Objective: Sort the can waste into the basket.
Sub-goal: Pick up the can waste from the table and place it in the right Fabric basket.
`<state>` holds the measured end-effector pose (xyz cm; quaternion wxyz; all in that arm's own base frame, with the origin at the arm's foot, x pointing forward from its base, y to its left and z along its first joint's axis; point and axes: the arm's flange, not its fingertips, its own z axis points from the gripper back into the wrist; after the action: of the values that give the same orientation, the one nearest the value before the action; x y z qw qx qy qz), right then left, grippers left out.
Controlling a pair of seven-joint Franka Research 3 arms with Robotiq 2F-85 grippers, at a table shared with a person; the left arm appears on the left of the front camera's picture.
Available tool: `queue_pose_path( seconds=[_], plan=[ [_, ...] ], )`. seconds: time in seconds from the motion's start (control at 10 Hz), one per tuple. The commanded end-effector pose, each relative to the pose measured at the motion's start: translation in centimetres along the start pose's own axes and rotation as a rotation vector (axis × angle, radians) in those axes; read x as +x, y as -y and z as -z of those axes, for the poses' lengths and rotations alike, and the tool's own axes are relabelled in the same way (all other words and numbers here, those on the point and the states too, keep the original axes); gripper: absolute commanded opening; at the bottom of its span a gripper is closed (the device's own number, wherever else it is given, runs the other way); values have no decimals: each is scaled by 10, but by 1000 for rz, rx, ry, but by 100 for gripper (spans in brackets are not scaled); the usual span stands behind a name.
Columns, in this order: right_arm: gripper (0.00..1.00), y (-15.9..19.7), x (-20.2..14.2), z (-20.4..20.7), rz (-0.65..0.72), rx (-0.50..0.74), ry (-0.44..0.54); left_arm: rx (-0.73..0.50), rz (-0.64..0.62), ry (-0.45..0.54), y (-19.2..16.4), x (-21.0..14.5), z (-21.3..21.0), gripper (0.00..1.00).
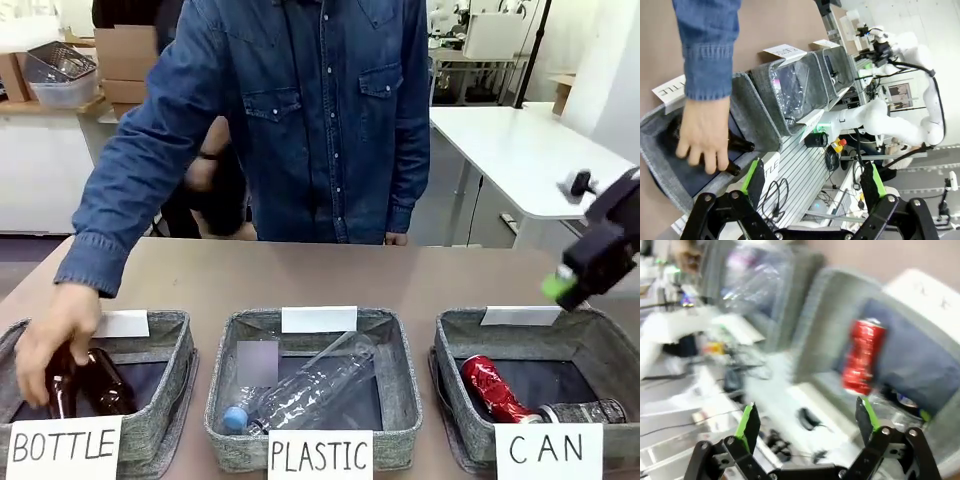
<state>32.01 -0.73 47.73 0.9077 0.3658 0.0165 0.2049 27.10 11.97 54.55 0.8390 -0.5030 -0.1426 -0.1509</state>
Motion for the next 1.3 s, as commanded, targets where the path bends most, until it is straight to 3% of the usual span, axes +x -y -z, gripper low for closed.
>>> queue_pose_path(
  seconds=[0.0, 0.1, 0.2, 0.3, 0.4, 1.2],
  plan=[
    [100, -10, 17, -24, 307, 887, 282, -7, 16, -5, 1, -2, 0, 100],
    [100, -9, 17, -29, 428, 1025, 348, -7, 16, -5, 1, -2, 0, 100],
    [100, -3, 17, -31, 598, 1019, 552, -7, 16, -5, 1, -2, 0, 100],
    [100, 2, 15, -32, 628, 1034, 635, -7, 16, -5, 1, -2, 0, 100],
    [100, -13, 13, -30, 131, 460, 79, -7, 16, -5, 1, -2, 0, 100],
    [100, -13, 13, -30, 131, 460, 79, -7, 16, -5, 1, -2, 0, 100]
  ],
)
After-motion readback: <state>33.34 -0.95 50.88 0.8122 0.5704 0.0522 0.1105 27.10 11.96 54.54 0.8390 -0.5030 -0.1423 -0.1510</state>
